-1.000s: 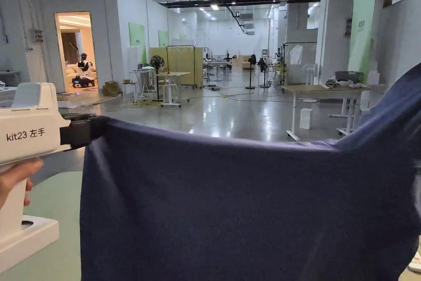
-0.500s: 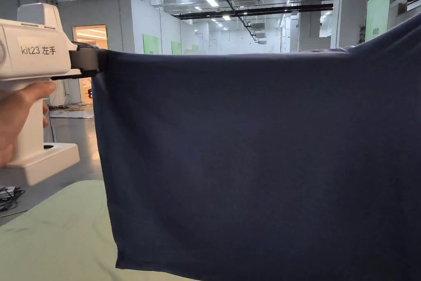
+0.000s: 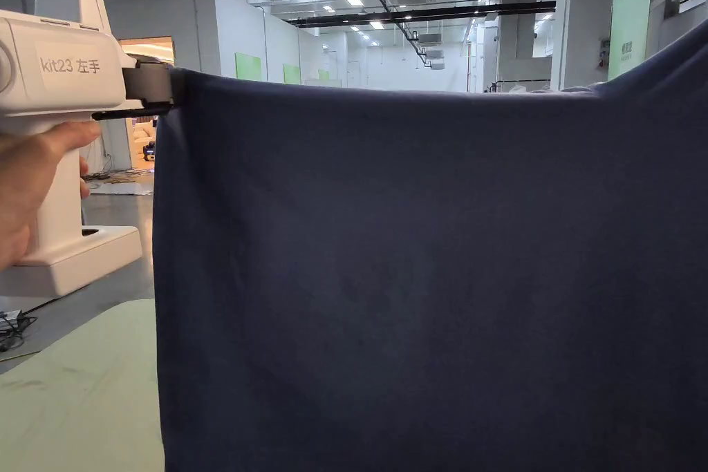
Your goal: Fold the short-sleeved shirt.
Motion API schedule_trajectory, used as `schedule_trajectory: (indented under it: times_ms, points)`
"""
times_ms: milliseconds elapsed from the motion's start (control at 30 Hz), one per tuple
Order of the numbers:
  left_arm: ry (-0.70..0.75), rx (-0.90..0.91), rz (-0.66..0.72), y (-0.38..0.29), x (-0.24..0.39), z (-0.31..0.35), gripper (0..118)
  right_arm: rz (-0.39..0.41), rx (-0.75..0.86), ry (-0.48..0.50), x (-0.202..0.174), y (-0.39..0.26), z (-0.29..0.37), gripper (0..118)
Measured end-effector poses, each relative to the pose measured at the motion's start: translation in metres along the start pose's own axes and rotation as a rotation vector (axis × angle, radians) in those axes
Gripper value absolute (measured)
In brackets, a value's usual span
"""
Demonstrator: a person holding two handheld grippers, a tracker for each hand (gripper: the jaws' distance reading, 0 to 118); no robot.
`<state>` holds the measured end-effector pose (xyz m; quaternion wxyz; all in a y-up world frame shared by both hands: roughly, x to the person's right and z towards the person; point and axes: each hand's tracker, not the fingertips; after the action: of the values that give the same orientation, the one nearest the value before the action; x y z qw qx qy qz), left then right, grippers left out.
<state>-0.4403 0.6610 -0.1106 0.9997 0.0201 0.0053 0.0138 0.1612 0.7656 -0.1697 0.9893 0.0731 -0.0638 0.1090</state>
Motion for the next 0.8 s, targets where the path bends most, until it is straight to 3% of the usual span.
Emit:
schedule_trajectory:
  times_ms: [167,300,467,667,800]
  points:
    - [0.003,-0.012,0.011,-0.010,0.020,-0.001,7,-0.002,0.006,0.007,-0.006,0.001,-0.002,2]
    - [0.017,-0.029,0.010,-0.016,0.016,-0.011,7,0.046,-0.010,-0.001,-0.020,0.004,-0.014,2]
    - [0.018,-0.051,0.052,-0.030,0.007,-0.041,7,-0.017,0.004,0.011,-0.032,-0.007,-0.034,2]
    - [0.019,-0.079,0.072,-0.043,-0.014,-0.082,7,-0.016,0.034,0.016,-0.046,-0.020,-0.066,2]
    - [0.027,-0.102,0.025,-0.050,-0.017,-0.114,7,0.032,0.031,0.012,-0.060,-0.021,-0.093,2]
